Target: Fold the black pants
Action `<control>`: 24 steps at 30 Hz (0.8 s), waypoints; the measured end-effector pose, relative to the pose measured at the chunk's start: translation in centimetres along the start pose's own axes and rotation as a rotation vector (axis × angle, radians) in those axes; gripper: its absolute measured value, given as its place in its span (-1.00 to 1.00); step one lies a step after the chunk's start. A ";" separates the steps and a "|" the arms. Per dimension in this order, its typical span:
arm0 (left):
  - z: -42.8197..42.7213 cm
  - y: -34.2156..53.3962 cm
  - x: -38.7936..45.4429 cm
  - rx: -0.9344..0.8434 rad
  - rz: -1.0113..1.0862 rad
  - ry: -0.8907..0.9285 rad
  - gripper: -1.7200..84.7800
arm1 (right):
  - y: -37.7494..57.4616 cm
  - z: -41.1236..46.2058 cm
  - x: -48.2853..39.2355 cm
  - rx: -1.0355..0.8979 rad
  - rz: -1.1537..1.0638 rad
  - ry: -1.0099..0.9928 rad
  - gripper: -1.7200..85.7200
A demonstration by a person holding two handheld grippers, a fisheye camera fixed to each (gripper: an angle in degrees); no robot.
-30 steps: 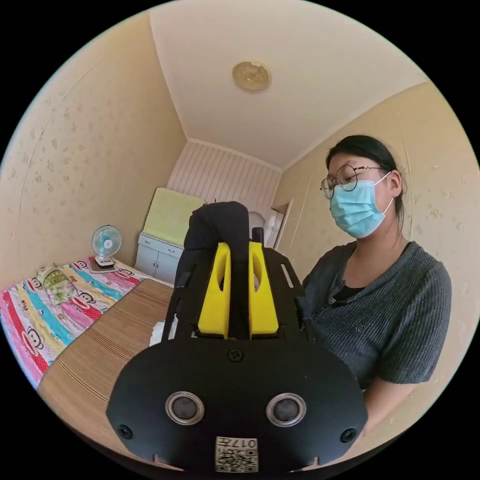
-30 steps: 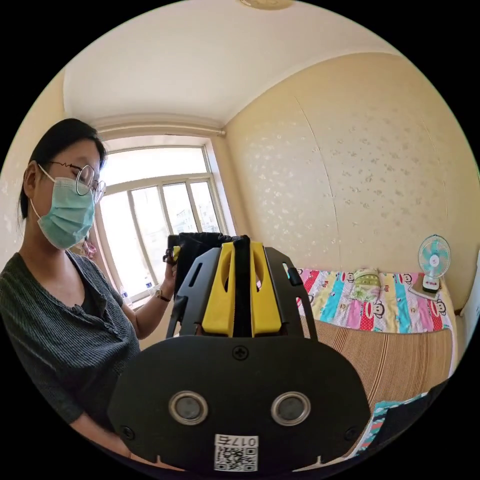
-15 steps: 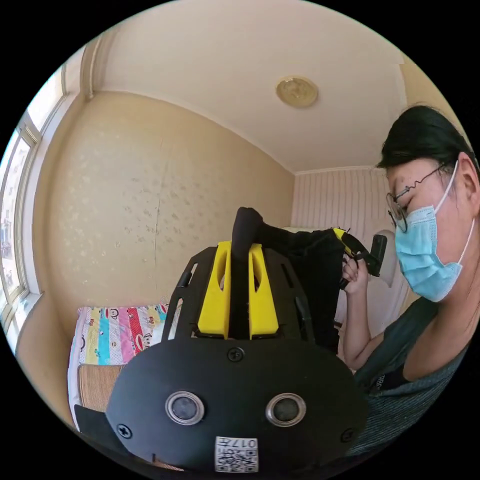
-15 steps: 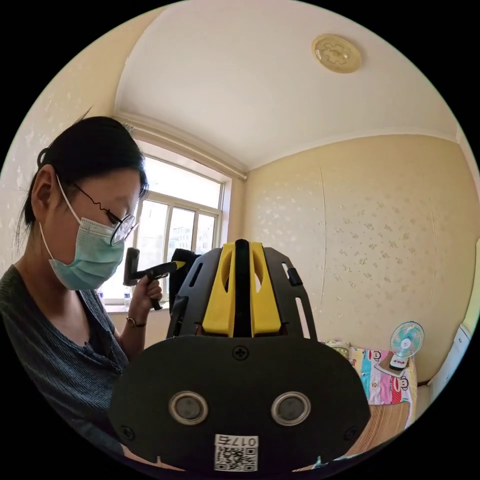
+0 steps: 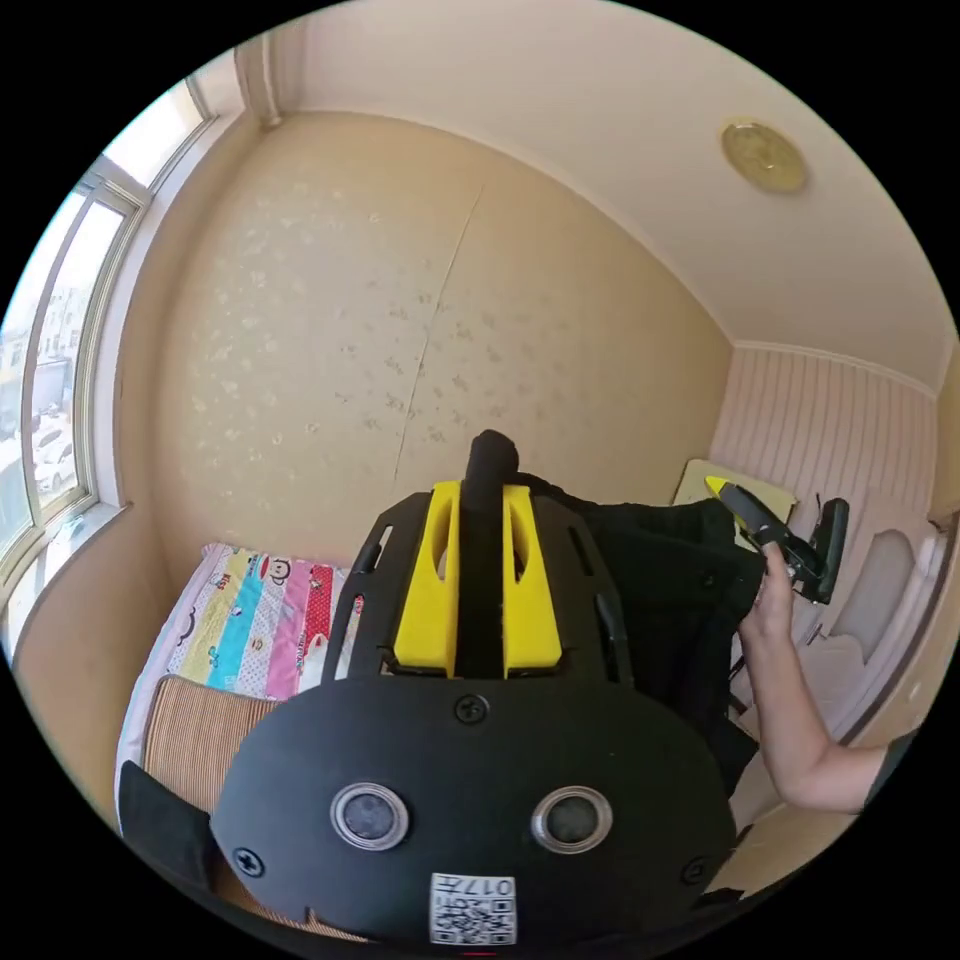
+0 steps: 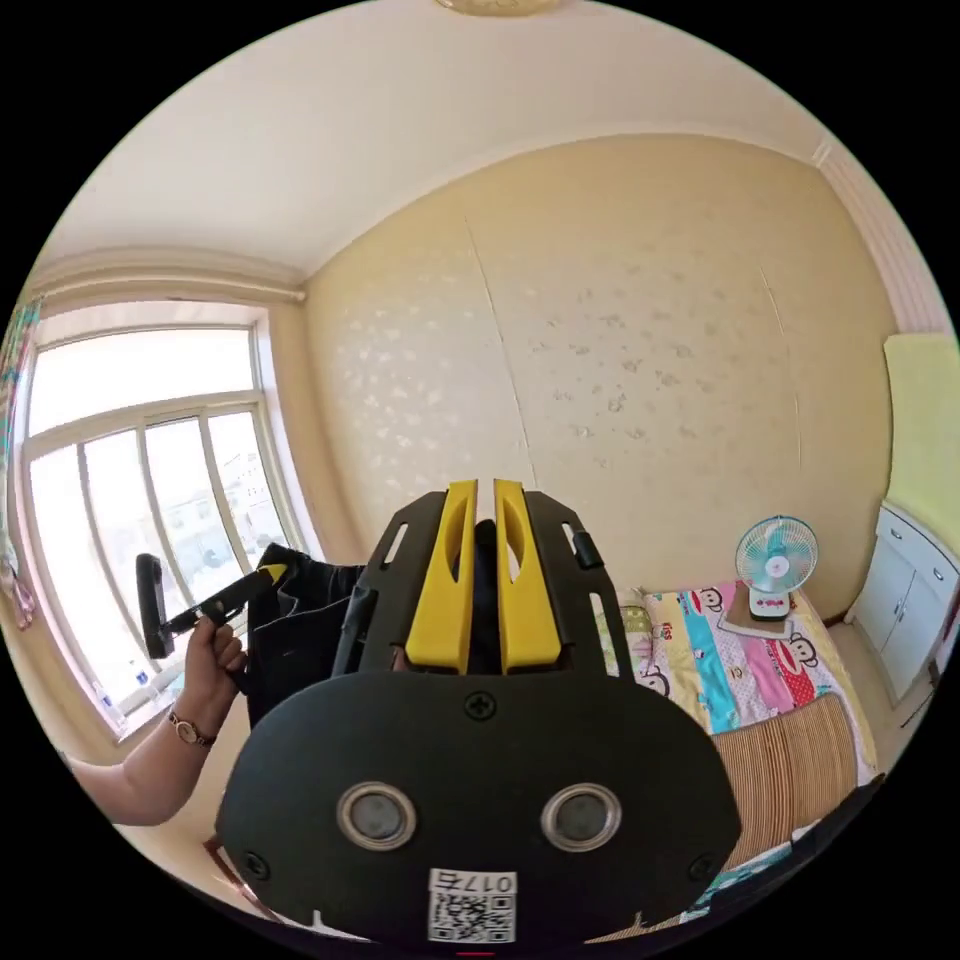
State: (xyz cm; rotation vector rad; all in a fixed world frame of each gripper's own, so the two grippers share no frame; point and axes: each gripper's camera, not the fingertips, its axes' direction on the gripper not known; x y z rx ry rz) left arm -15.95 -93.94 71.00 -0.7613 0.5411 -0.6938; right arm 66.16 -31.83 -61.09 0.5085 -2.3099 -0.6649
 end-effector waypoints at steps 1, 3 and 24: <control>6.2 -0.3 -3.3 -0.081 -0.018 -0.087 -0.80 | 0.5 5.5 2.0 -0.141 0.006 0.071 -0.94; 13.0 1.0 -8.7 -0.231 -0.080 -0.179 -0.86 | 3.6 10.7 5.0 -0.277 0.050 0.082 -0.94; 14.2 63.8 -37.0 -1.333 -0.594 -0.190 -0.80 | 71.6 12.6 24.9 -1.444 0.587 -0.055 -0.84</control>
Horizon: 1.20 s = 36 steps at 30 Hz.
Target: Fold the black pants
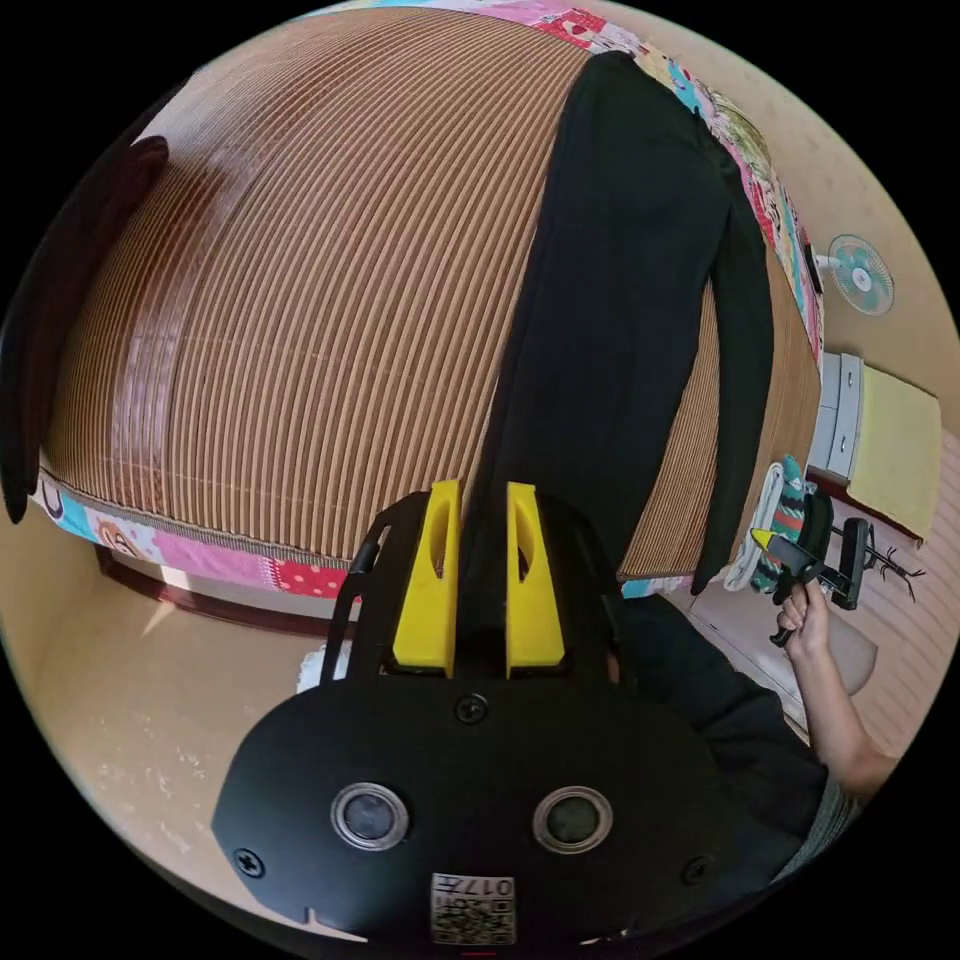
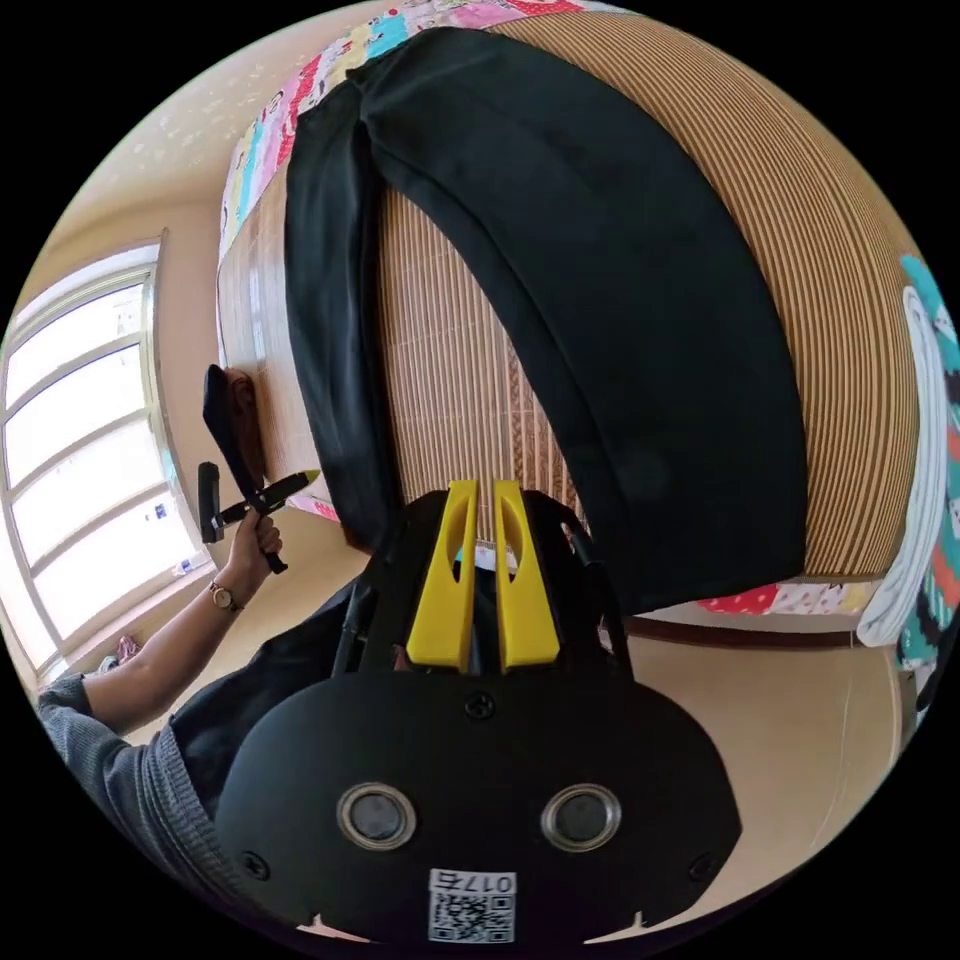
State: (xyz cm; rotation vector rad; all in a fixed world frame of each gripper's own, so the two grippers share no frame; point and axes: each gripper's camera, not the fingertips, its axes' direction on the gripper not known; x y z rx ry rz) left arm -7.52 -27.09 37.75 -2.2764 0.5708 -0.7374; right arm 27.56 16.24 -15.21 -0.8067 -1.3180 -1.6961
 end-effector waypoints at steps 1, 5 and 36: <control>1.0 0.2 0.0 -0.045 0.022 -0.016 -0.81 | 0.0 0.1 2.3 -0.010 0.057 0.021 -0.81; 2.6 0.7 0.3 -0.161 0.118 -0.099 -0.85 | -0.7 -1.9 9.5 -0.041 0.176 0.138 -0.73; -8.4 2.1 -1.5 -0.105 0.504 0.554 -0.72 | 19.0 -10.5 14.3 0.318 -0.035 -0.111 -0.89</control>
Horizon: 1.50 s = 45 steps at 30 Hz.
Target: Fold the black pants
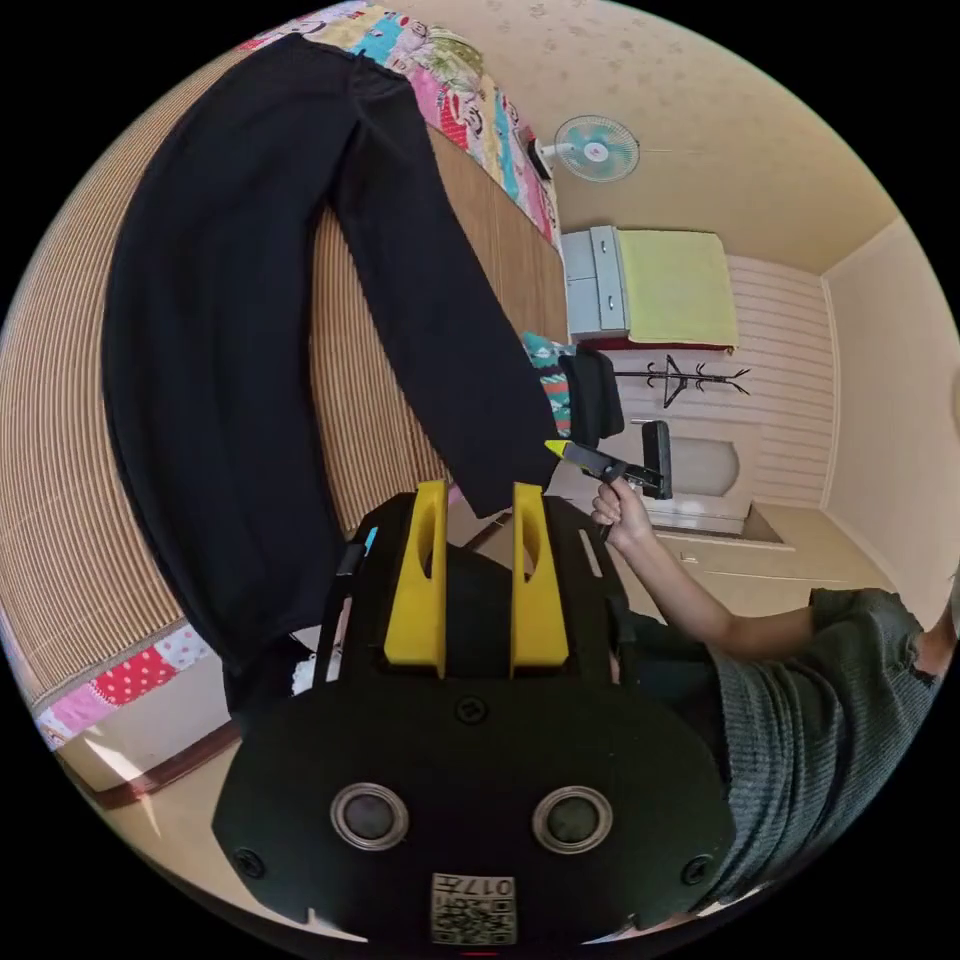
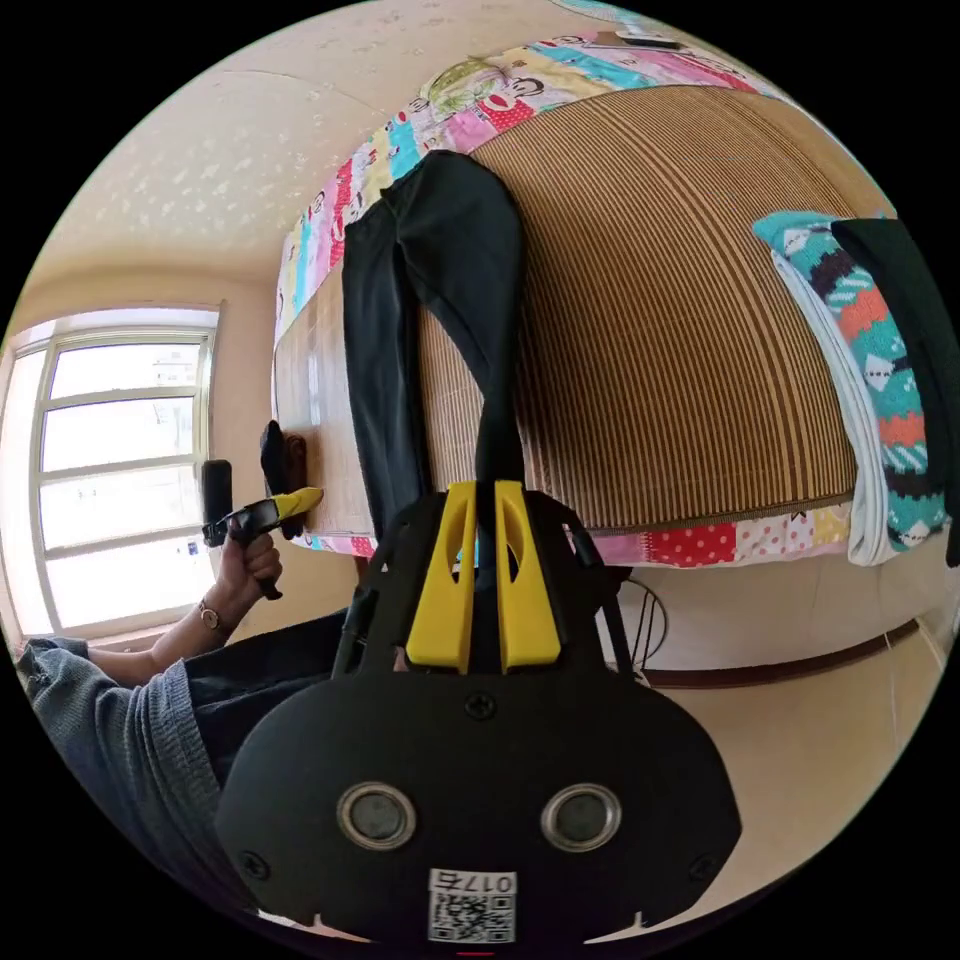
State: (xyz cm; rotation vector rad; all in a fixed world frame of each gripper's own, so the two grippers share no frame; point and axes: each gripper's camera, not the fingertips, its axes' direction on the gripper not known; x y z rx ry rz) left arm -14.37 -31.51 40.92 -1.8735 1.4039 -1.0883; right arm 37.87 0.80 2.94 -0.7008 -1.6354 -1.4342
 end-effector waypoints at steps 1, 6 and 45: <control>0.6 -0.9 1.5 0.010 -0.003 -0.027 -0.71 | 0.5 -0.1 -1.2 -0.009 -0.004 -0.022 -0.89; 3.0 -3.6 6.3 0.092 -0.029 -0.126 -0.61 | 1.2 2.5 -6.4 -0.138 -0.173 -0.013 -0.89; 5.1 13.9 0.1 0.569 -0.358 0.056 -0.90 | -33.0 19.7 -12.6 0.173 -0.467 0.561 -0.89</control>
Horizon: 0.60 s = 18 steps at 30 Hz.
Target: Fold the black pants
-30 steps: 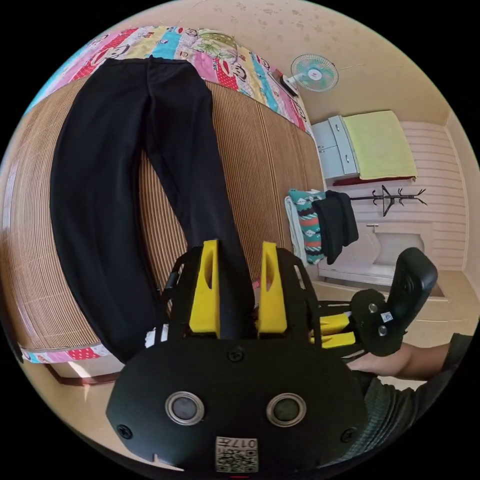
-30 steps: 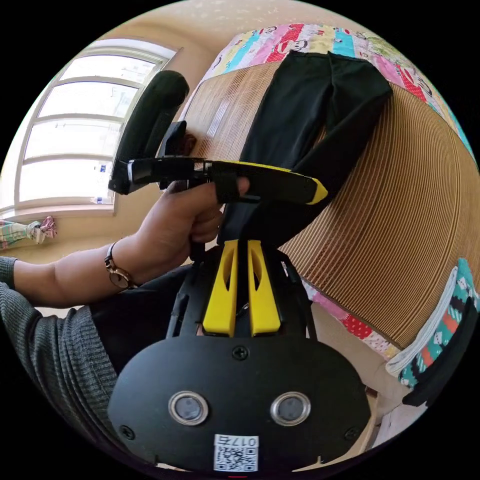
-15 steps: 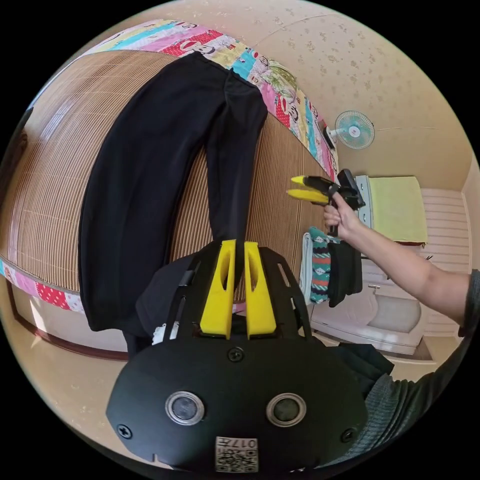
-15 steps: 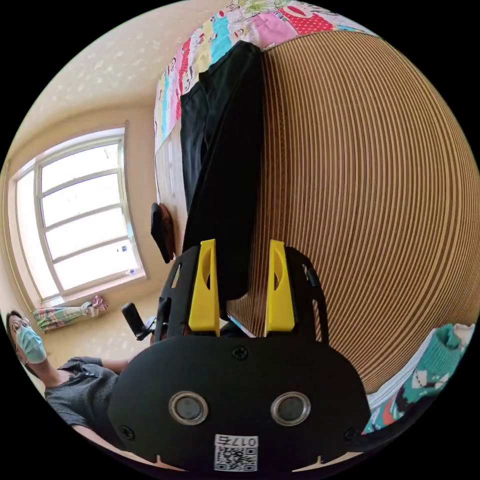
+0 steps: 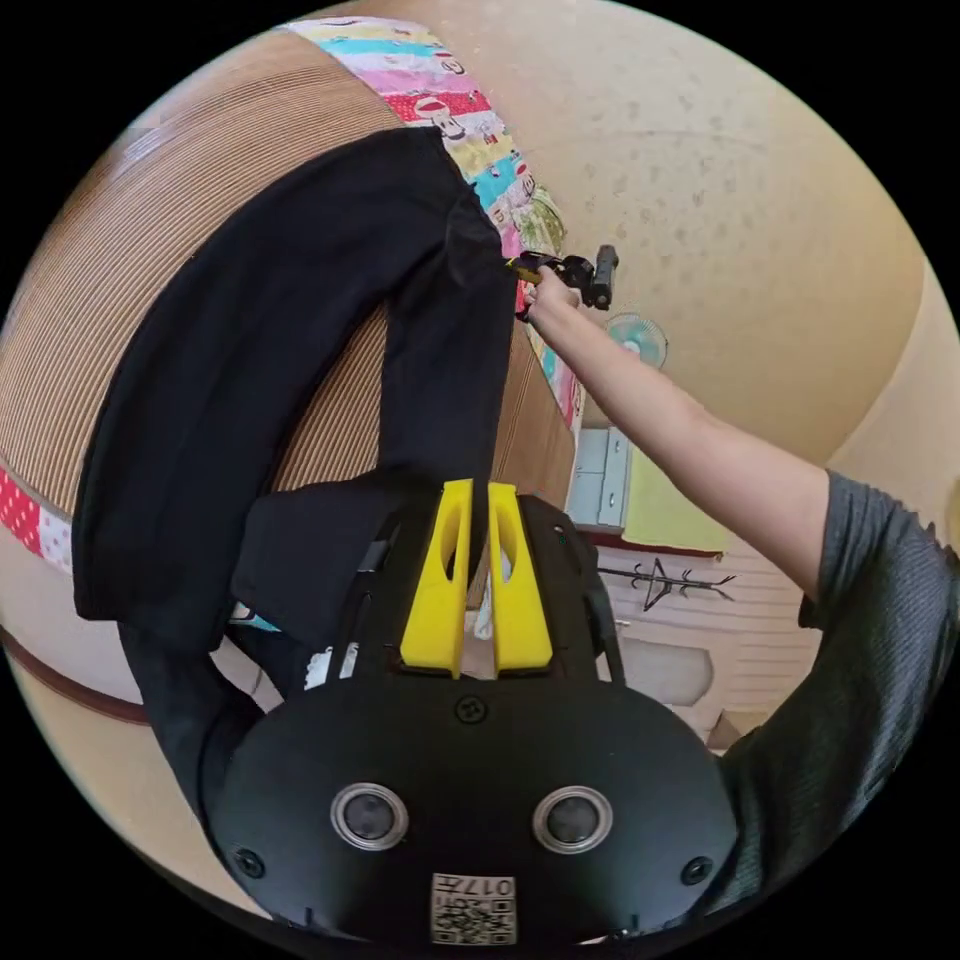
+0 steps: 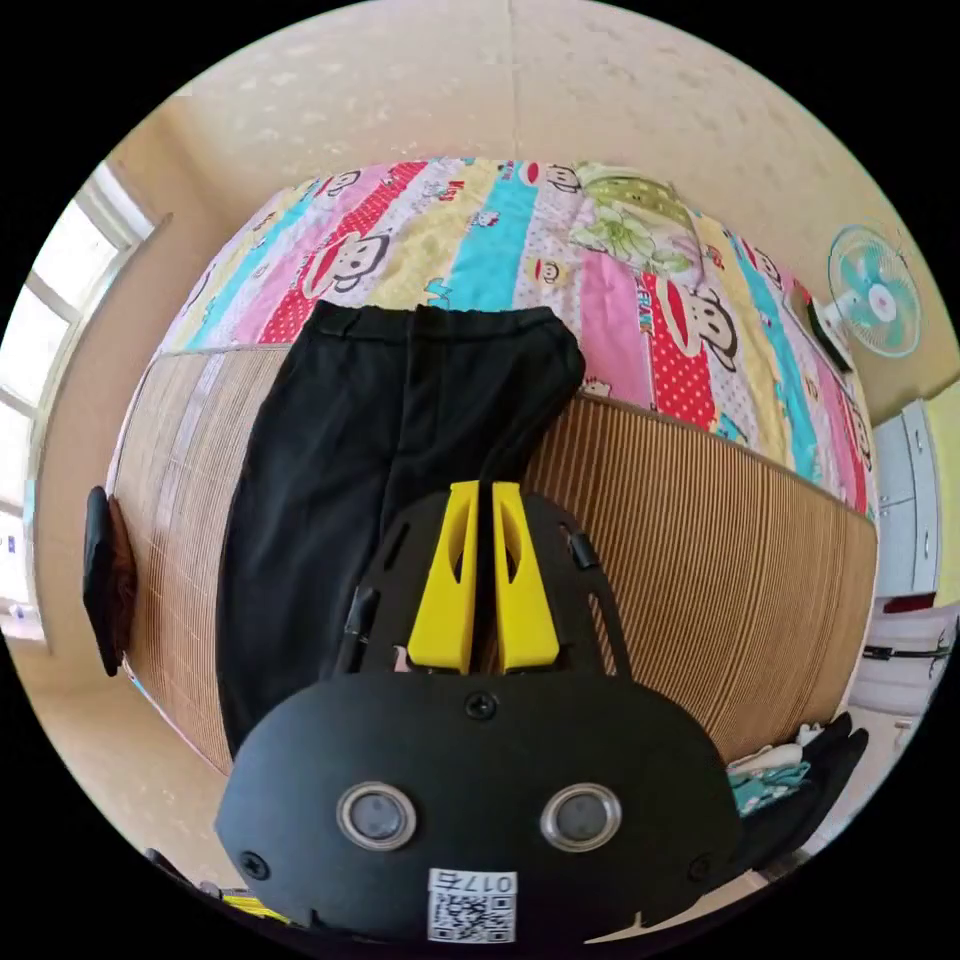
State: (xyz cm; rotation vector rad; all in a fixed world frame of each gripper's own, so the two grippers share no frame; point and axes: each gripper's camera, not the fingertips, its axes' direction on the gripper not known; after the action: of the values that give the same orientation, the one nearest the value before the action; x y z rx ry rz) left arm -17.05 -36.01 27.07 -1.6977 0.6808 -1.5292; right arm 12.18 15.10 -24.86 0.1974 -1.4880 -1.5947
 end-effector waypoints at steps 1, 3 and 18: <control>-1.7 0.6 -1.0 0.026 -0.039 0.027 -0.92 | -0.5 -0.9 -3.0 0.027 -0.033 -0.017 -0.89; -4.3 1.6 -2.2 0.051 -0.076 0.015 -0.95 | -1.5 -1.4 -6.3 0.030 -0.013 -0.145 -0.89; -14.9 -0.9 -13.5 0.060 -0.070 -0.291 -0.85 | 8.1 7.4 -15.6 -0.172 -0.171 -0.698 -0.79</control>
State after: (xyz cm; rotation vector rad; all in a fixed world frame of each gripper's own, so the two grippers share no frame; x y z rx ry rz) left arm -33.83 -27.33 20.04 -1.8655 0.4235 -1.2981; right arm 20.21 32.33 -23.11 -0.3798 -1.8669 -2.0413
